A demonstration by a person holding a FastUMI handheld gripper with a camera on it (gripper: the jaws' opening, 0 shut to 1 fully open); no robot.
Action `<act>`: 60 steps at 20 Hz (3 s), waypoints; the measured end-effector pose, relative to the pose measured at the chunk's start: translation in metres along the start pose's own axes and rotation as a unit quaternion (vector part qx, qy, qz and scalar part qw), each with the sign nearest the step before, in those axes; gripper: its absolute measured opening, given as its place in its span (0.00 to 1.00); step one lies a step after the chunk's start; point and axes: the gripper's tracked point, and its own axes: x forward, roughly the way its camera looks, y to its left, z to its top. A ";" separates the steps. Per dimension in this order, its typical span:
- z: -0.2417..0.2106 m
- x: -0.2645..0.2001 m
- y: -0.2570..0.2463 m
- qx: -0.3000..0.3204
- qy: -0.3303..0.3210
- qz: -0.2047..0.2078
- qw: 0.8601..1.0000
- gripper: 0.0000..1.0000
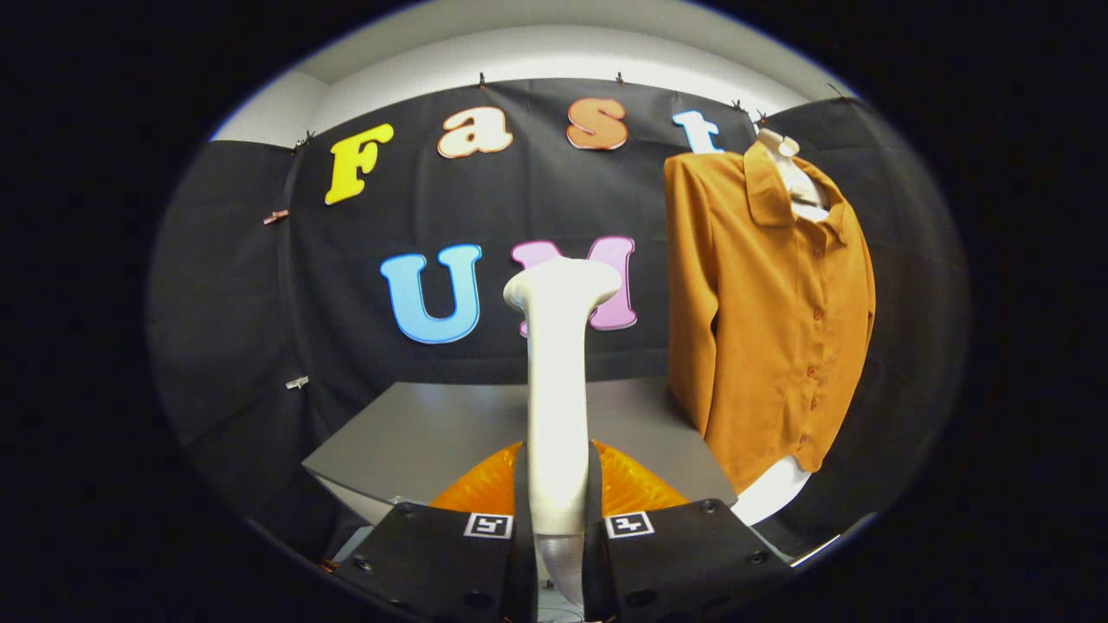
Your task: Iron the clothes twice with a garment steamer, once on the left side and once on the right side.
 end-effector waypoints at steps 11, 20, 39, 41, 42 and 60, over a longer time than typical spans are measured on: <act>0.078 -0.054 -0.069 0.005 -0.139 -0.012 0.990 0.24; 0.086 -0.042 -0.158 0.019 -0.165 -0.064 0.984 0.24; 0.007 0.036 -0.227 0.028 -0.102 -0.077 0.991 0.24; -0.003 0.035 -0.228 0.027 -0.096 -0.075 0.992 0.24; -0.009 0.036 -0.228 0.027 -0.090 -0.075 0.993 0.24; -0.135 0.034 -0.235 0.028 0.026 -0.091 0.995 0.24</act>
